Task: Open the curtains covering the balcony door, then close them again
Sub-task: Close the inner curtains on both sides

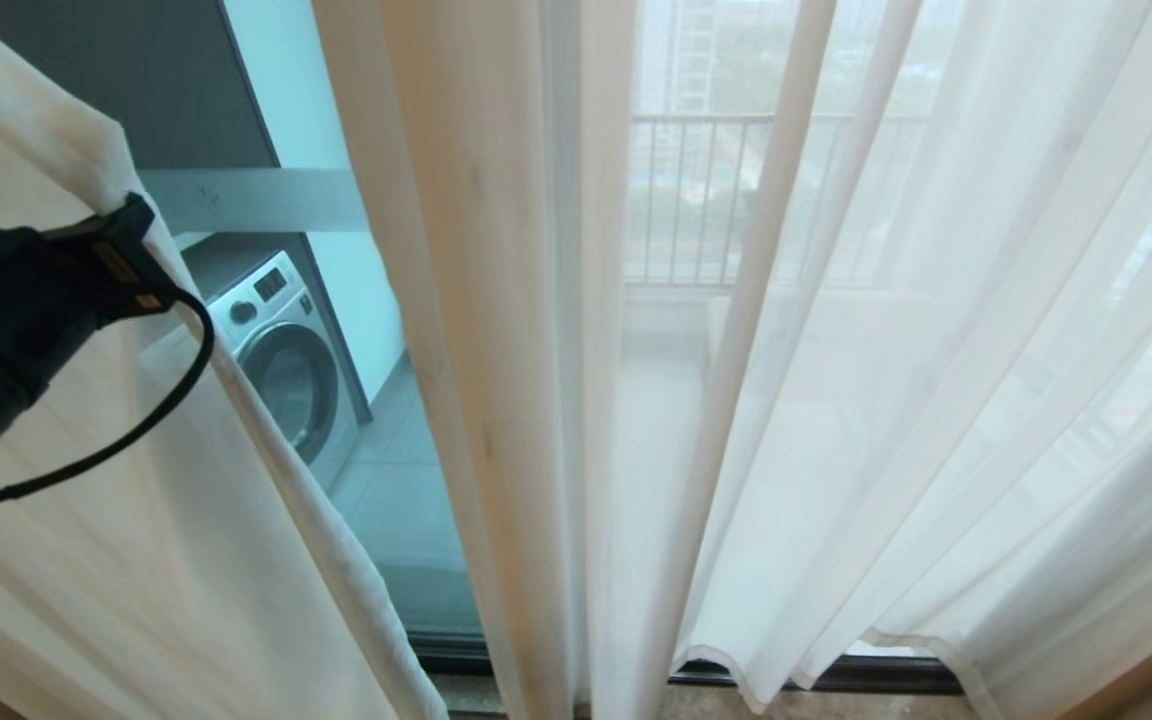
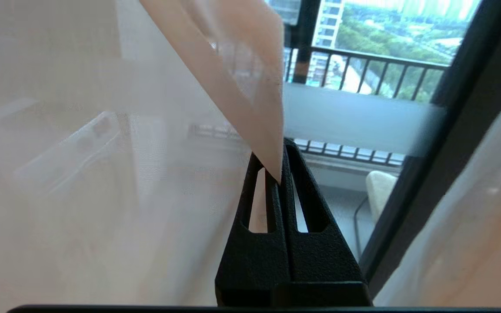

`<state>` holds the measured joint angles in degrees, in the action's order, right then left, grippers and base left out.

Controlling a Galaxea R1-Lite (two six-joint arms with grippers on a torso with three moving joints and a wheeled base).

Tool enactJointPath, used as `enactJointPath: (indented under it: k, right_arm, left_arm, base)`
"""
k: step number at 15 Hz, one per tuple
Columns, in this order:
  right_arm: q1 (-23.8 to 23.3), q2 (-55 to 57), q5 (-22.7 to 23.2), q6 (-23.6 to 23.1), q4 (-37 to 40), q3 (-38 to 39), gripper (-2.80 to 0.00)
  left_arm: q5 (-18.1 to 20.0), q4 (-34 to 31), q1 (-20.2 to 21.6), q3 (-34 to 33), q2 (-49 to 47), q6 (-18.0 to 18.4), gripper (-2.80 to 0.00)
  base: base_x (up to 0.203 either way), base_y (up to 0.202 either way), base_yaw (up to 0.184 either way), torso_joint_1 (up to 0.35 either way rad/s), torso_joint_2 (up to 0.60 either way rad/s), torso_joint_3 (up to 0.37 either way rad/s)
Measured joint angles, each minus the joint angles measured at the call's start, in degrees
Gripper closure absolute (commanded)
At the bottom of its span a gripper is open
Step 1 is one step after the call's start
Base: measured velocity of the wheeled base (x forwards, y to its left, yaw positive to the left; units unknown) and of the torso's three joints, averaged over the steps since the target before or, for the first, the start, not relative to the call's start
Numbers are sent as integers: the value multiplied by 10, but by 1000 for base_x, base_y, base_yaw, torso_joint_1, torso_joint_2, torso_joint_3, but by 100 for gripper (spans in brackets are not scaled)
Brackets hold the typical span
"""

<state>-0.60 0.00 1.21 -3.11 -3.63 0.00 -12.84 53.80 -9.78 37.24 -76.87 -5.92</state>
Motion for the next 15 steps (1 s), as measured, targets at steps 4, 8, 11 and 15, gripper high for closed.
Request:
enactJointPath:
  k: [4,8,11,15]
  right_arm:
    - [0,0,0,0,0,0,0]
    - [0,0,0,0,0,0,0]
    - [0,0,0,0,0,0,0]
    - [0,0,0,0,0,0,0]
  left_arm:
    - [3,8,-28,0,0,2,0]
    - [43,3,-49,2,10,5,0]
    - [52,2,-51,3,18,15,0]
    - [86,7,-52,7,21,23,0]
  base:
    - [0,0,0,0,0,0]
    - [0,0,0,0,0,0]
    - [0,0,0,0,0,0]
    - [0,0,0,0,0,0]
